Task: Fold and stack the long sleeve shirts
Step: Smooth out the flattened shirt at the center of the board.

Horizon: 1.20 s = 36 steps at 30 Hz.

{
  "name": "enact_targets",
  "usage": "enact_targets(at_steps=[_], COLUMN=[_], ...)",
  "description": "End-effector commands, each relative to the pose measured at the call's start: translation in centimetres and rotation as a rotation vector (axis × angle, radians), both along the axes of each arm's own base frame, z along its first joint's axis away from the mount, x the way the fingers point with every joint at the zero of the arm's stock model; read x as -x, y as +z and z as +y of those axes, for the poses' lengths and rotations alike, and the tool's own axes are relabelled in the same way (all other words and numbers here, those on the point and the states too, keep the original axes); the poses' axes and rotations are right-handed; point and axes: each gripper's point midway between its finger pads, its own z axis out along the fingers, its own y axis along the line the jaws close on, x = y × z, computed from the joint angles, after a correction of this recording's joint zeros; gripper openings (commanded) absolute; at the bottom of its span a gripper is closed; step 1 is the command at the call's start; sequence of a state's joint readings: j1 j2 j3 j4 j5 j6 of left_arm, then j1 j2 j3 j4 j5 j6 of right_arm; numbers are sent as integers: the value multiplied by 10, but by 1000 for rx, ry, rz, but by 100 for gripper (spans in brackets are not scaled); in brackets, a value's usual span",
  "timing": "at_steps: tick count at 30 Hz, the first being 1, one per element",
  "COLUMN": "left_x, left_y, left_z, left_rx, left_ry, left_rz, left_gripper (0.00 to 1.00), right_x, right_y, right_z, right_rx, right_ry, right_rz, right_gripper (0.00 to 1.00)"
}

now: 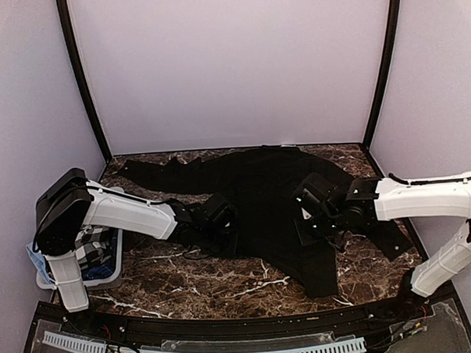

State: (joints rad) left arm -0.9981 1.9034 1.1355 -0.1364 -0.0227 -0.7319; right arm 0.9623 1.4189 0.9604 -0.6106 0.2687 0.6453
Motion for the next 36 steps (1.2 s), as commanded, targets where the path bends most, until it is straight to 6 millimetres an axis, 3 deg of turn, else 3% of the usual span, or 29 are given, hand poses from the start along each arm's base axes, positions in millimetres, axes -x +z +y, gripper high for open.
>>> enact_targets(at_steps=[1, 6, 16, 21, 29, 33, 36], left_x=[17, 27, 23, 19, 10, 7, 6], left_y=[14, 17, 14, 6, 1, 1, 1], left_z=[14, 14, 7, 0, -7, -11, -10], left_rx=[-11, 6, 2, 3, 2, 8, 4], left_ry=[-40, -80, -105, -109, -97, -96, -96], left_rz=[10, 31, 17, 17, -7, -15, -19], left_gripper=[41, 43, 43, 42, 39, 32, 21], right_x=[40, 86, 114, 103, 77, 63, 51], right_y=[-5, -30, -61, -64, -52, -38, -26], right_z=[22, 31, 21, 16, 13, 13, 13], right_rx=[-88, -46, 1, 52, 105, 76, 36], right_ry=[127, 216, 185, 145, 66, 27, 0], right_rz=[61, 121, 171, 129, 69, 42, 22], right_gripper=[30, 48, 47, 38, 1, 0, 0])
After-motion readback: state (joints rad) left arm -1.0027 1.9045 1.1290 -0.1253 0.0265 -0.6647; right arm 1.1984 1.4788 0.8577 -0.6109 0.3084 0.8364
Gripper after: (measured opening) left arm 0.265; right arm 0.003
